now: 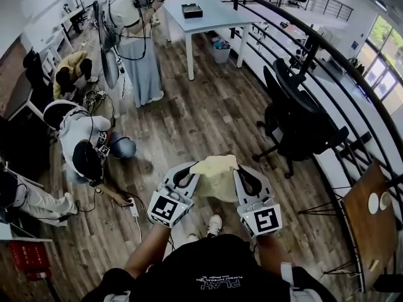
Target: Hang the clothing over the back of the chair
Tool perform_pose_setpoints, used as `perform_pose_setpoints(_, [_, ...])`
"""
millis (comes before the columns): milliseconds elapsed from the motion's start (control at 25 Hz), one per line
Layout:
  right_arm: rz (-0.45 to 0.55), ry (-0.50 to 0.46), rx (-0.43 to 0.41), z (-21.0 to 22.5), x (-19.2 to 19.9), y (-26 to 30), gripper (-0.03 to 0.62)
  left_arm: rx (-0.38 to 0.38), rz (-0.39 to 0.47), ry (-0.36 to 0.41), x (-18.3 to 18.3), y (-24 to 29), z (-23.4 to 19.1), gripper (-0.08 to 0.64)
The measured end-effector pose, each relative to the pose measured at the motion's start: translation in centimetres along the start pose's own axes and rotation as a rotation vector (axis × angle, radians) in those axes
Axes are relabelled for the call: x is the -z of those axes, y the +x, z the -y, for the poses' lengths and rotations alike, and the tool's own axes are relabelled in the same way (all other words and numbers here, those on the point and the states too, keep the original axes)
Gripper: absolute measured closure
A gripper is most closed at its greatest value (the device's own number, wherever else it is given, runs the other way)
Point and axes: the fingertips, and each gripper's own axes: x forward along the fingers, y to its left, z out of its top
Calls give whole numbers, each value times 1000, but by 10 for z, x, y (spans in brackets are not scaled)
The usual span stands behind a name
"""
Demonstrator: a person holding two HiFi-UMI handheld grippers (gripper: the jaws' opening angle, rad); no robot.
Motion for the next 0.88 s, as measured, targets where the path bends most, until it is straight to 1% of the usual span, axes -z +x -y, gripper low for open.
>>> perform_pose_setpoints(80, [3,1,3,12,2,6,565,-7,-22,-5,5,10,-5,535])
perform_pose_setpoints(240, [3,6,-1,31,5,16,565,6,-30,14,7,29,-10,535])
perform_pose_setpoints(360, [8,7,-5,42,10,22,565,-1,-52,8,14,40,-14,535])
perform_pose_setpoints(480, [11,18,-6,53,14,27,565,-5,-45,18,14,52,-17,535])
perform_pose_setpoints(600, [9,23,-12,62,18,31,565,-10,-47,8,17,62,-19,535])
perform_pose_setpoints(760, [4,14,-16,73,25,41,565,-6,-62,5,25,76,-27,535])
perform_pose_setpoints(880, [3,2,-9,80,24,49,565,-2,-56,0,24,84,-34,535])
